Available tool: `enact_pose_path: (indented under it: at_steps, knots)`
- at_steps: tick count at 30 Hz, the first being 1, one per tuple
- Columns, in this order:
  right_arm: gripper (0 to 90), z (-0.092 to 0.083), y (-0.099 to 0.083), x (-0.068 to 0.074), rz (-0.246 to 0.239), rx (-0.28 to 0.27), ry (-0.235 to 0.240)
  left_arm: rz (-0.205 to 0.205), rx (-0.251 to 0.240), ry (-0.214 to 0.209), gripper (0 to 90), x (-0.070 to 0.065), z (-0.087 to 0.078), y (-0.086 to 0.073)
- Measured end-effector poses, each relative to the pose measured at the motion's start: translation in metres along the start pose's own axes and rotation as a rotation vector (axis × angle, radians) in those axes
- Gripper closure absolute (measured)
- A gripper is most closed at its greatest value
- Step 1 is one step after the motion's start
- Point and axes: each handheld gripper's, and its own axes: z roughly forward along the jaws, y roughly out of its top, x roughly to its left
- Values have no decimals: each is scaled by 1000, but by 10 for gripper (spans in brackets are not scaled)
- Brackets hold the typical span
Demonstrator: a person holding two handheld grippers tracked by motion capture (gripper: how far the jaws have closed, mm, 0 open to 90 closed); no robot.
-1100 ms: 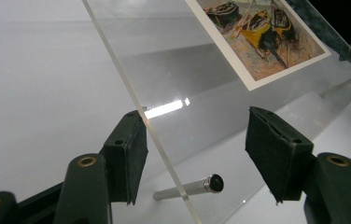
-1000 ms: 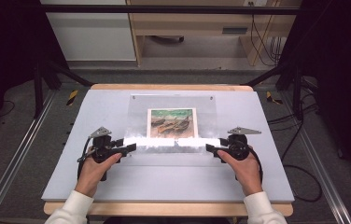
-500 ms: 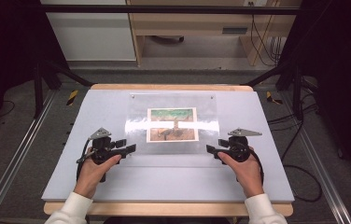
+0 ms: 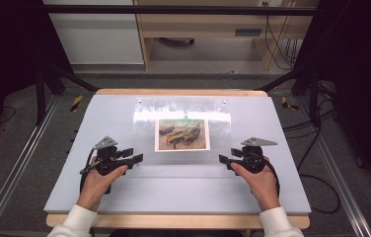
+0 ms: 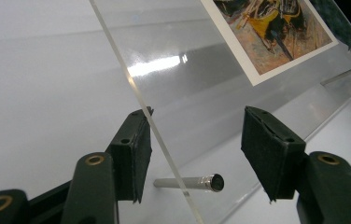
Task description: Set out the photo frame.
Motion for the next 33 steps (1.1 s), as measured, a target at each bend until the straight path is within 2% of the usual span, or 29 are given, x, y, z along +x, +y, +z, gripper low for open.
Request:
enact_pose_path:
  at_steps: [11, 33]
  knots:
    - [410, -3, -2, 2, 4, -6, -6, 15, 3, 6, 440, -2, -2, -1]
    - [454, -9, -6, 6, -23, 0, -24, 30, 5, 20, 478, -6, -7, -5]
